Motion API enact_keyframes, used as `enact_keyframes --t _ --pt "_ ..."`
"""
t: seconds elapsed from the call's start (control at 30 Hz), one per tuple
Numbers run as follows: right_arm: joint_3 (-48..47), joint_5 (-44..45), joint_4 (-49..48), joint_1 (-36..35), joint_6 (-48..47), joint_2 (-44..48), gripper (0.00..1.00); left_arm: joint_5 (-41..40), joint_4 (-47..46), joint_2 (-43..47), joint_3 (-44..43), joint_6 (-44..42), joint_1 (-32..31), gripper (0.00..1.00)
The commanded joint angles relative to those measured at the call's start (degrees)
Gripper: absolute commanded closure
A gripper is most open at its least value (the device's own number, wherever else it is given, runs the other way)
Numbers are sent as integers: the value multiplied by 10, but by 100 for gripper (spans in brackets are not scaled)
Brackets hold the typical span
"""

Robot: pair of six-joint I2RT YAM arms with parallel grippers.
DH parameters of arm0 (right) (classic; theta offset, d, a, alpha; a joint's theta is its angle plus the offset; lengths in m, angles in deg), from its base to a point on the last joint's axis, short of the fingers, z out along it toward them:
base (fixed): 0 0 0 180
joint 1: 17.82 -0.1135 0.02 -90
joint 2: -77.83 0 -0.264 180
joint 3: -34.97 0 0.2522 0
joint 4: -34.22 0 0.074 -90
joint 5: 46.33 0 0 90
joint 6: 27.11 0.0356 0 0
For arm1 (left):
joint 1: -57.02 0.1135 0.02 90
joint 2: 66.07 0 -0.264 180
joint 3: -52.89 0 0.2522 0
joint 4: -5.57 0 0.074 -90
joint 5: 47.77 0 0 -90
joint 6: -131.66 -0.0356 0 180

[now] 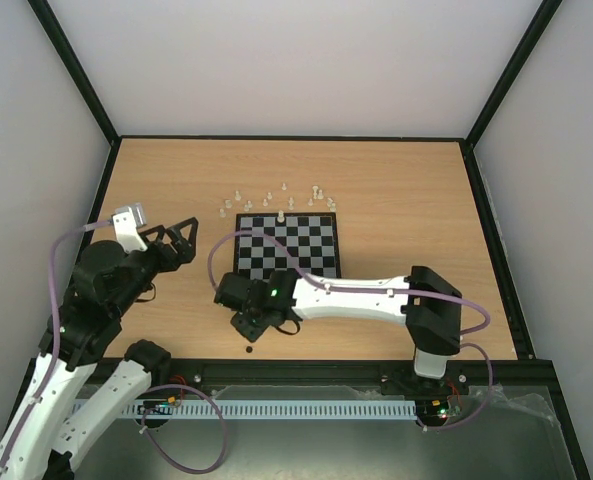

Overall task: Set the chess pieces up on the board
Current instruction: Pick up the chess piece at the center of the board.

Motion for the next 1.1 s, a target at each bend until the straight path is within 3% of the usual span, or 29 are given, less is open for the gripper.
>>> enact_keyframes --t 0.0,0.4,0.83,1.07 --pt "13 -12 23 -29 16 -32 63 -5 19 10 -21 -4 -1 1" --pt "6 -26 14 -52 31 -121 65 -4 33 21 -20 -2 -1 1" --pt "8 -28 7 -54 35 -114 68 -5 27 20 -9 -2 -1 1" --pt "11 -28 16 -58 36 -127 81 -5 26 21 -6 -2 -1 1"
